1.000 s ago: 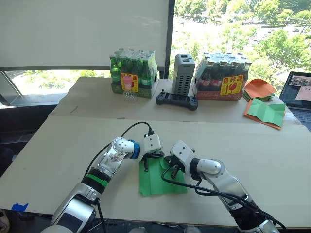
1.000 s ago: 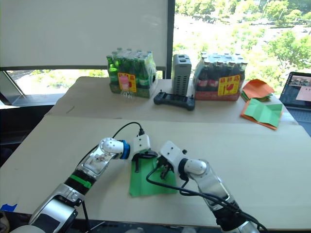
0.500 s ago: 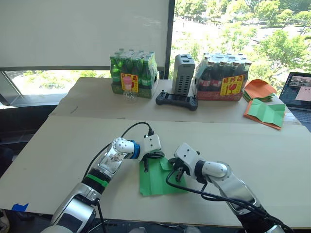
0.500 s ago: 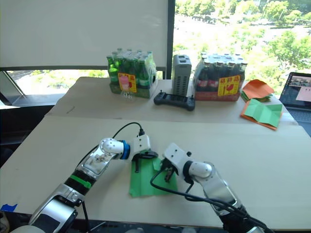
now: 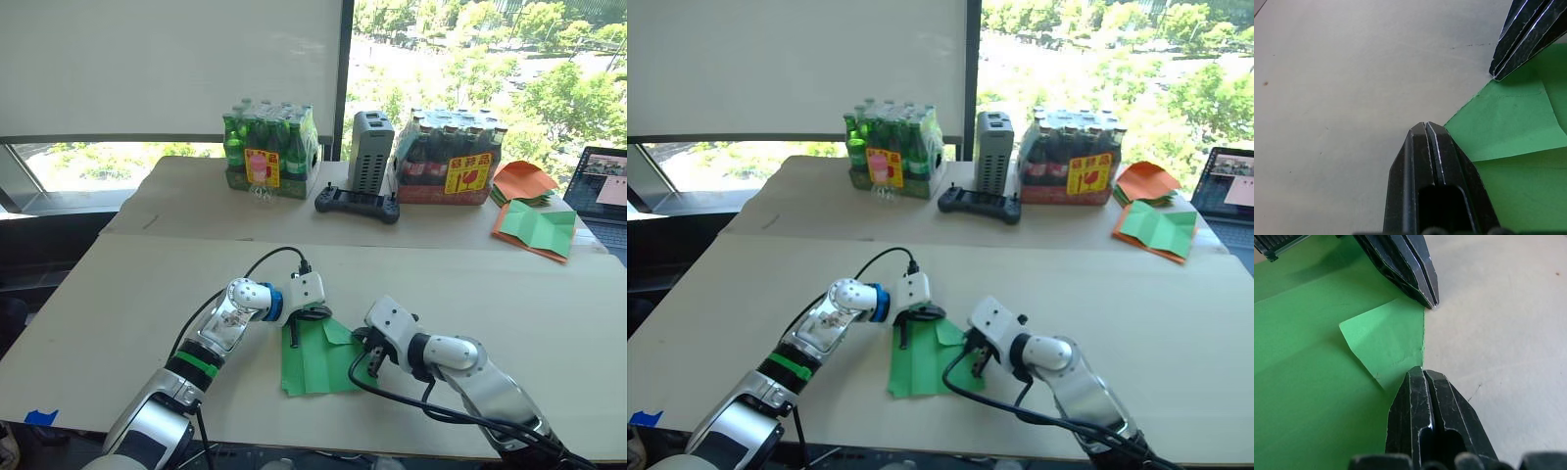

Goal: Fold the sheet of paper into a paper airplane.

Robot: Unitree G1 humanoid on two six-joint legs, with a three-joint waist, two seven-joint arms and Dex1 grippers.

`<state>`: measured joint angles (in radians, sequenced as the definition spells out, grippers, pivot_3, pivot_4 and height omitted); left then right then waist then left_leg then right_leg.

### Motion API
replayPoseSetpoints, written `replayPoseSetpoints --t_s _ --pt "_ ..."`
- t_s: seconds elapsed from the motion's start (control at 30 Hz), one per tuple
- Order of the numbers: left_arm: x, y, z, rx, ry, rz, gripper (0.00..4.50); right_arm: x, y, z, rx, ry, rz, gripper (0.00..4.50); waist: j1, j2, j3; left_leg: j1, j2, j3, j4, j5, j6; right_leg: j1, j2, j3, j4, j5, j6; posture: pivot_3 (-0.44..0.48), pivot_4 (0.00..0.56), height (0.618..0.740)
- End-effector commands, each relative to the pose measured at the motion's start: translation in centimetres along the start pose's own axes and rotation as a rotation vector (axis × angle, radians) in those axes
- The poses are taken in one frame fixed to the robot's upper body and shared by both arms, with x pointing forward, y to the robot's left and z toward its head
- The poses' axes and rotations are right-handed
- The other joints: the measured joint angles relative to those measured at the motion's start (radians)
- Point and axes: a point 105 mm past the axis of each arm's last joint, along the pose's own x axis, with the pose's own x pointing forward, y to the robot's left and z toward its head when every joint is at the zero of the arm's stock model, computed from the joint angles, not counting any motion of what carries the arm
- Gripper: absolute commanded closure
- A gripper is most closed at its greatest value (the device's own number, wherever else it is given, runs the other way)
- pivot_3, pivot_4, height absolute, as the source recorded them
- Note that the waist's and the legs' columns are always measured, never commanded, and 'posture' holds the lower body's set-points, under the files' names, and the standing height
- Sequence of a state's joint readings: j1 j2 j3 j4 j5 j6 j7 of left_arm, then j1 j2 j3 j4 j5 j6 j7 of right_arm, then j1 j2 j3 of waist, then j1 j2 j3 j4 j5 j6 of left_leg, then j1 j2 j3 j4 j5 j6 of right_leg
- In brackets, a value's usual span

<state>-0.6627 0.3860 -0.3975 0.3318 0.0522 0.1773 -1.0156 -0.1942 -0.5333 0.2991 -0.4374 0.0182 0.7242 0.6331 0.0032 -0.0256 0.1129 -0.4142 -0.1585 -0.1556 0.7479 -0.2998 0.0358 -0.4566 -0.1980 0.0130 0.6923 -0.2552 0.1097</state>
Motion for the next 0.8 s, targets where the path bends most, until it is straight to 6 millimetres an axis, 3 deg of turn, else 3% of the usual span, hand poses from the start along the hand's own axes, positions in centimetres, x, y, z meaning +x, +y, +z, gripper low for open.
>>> replayPoseSetpoints --t_s 0.03,0.53,0.67,0.8 --pt "0.2 -0.9 -2.0 -0.023 0.078 -0.036 4.5 -0.5 0.7 -2.6 0.058 0.106 0.029 4.48 0.001 0.0 0.0 0.0 0.0 0.0 0.0 0.0 0.0 0.0 0.0 0.0 0.0 0.0 0.0 0.0 0.15 0.675" --pt "0.2 -0.9 -2.1 -0.022 0.079 -0.04 4.5 -2.7 1.1 -4.0 0.079 0.167 0.027 4.48 0.007 -0.002 -0.002 0.0 0.0 0.0 0.0 -0.001 0.001 0.001 0.0 0.0 -0.002 0.0 0.0 0.0 0.15 0.675" --pt "0.2 -0.9 -2.1 -0.02 0.078 -0.041 4.5 -2.5 0.7 -2.9 0.088 0.122 0.017 4.48 0.008 -0.002 -0.002 0.0 0.0 0.0 0.0 -0.001 0.001 0.001 0.0 0.0 -0.003 0.0 0.0 0.0 0.15 0.675" --pt "0.2 -0.8 -2.0 -0.015 0.074 -0.037 4.5 -2.9 -0.8 1.4 0.089 -0.092 -0.005 4.48 0.007 -0.002 -0.002 0.0 0.0 0.0 0.0 -0.001 0.001 0.001 0.0 0.0 -0.003 0.0 0.0 0.0 0.15 0.675"
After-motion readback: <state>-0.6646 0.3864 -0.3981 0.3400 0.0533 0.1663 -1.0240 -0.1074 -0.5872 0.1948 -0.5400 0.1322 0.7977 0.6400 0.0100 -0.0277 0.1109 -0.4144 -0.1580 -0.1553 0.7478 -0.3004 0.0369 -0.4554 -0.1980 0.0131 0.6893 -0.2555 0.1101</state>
